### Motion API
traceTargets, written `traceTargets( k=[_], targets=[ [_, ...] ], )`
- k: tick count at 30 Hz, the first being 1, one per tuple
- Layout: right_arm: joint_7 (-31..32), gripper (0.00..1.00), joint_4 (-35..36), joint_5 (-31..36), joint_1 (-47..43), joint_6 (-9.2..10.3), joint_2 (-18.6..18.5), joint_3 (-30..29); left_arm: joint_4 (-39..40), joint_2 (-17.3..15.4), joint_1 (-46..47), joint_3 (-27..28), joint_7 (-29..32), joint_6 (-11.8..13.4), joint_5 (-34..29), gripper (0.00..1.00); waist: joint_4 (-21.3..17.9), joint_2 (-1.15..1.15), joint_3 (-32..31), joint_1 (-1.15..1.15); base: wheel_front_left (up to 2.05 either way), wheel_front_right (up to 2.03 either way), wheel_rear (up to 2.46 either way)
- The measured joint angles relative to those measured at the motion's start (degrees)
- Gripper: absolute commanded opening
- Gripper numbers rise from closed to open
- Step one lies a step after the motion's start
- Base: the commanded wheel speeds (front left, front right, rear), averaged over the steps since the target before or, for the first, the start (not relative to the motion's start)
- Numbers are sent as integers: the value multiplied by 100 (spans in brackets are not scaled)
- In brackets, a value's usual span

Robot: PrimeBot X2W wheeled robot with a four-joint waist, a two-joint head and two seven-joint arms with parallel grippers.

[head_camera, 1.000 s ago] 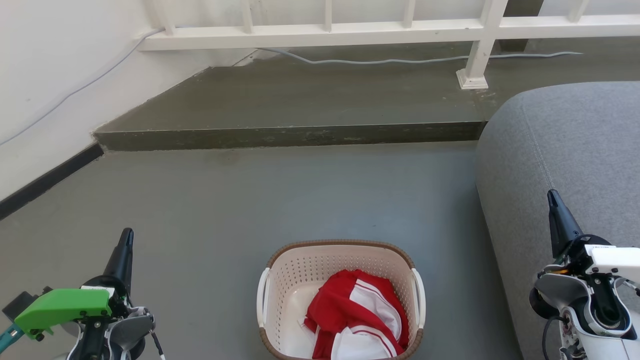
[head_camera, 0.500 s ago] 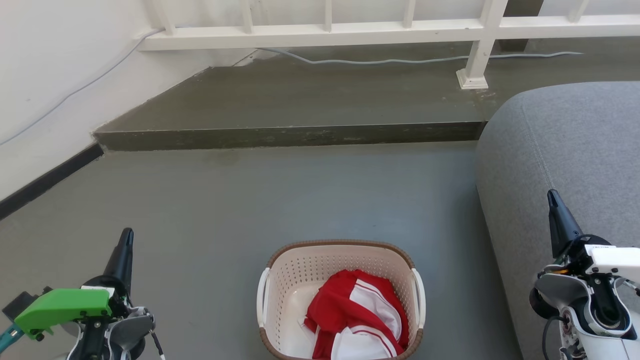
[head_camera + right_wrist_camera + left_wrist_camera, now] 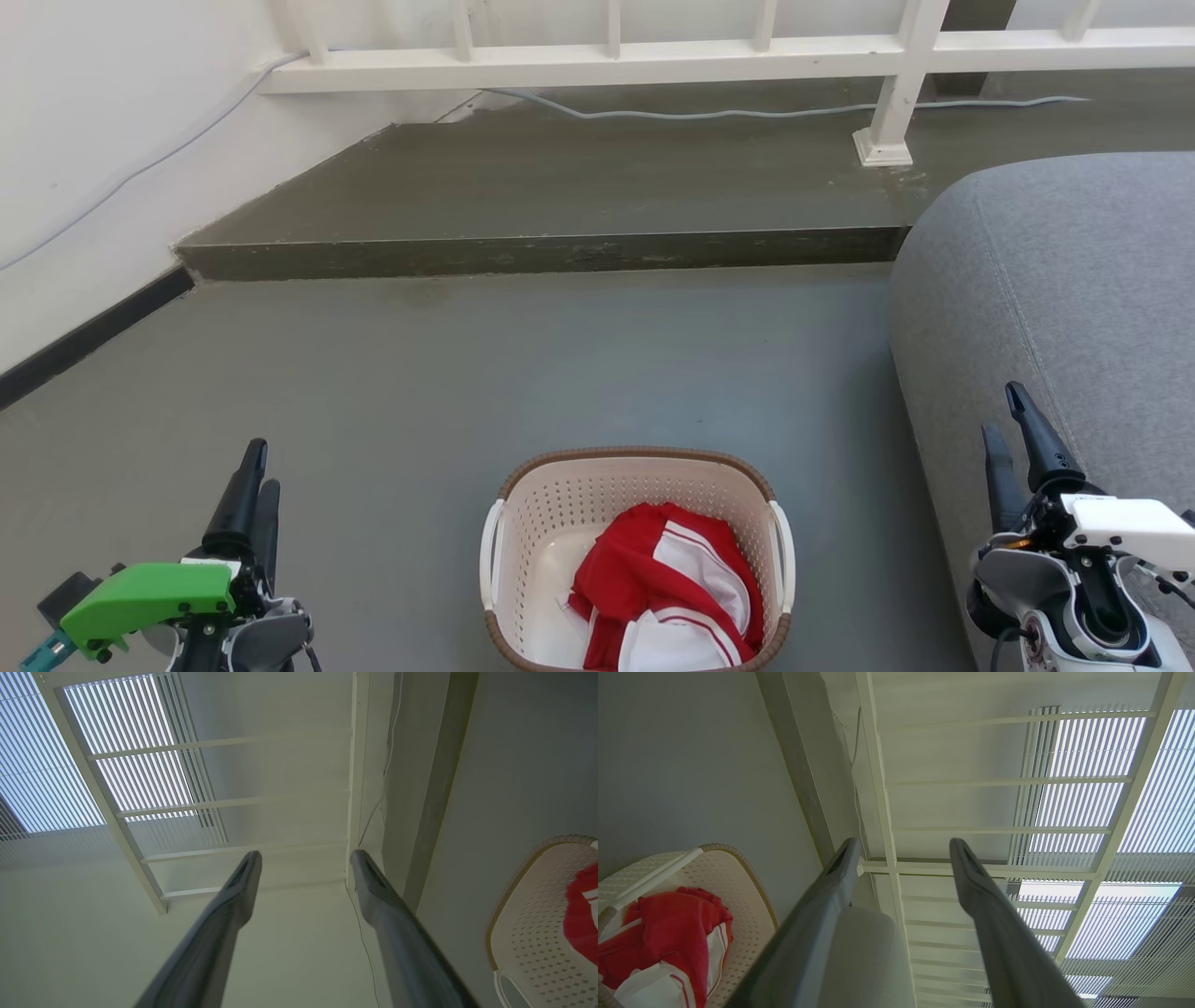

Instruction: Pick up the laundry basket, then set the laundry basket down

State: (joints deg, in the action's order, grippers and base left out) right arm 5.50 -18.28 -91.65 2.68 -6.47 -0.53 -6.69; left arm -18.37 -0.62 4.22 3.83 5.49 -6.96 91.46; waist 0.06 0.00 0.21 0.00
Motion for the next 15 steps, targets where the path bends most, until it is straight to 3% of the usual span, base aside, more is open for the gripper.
traceTargets(
  k=[15],
  targets=[
    [-350, 100, 328, 459, 35, -1, -101, 326, 255, -46, 4, -248, -320, 0, -421, 100, 12, 0, 21, 0, 0, 0, 0]
  ],
)
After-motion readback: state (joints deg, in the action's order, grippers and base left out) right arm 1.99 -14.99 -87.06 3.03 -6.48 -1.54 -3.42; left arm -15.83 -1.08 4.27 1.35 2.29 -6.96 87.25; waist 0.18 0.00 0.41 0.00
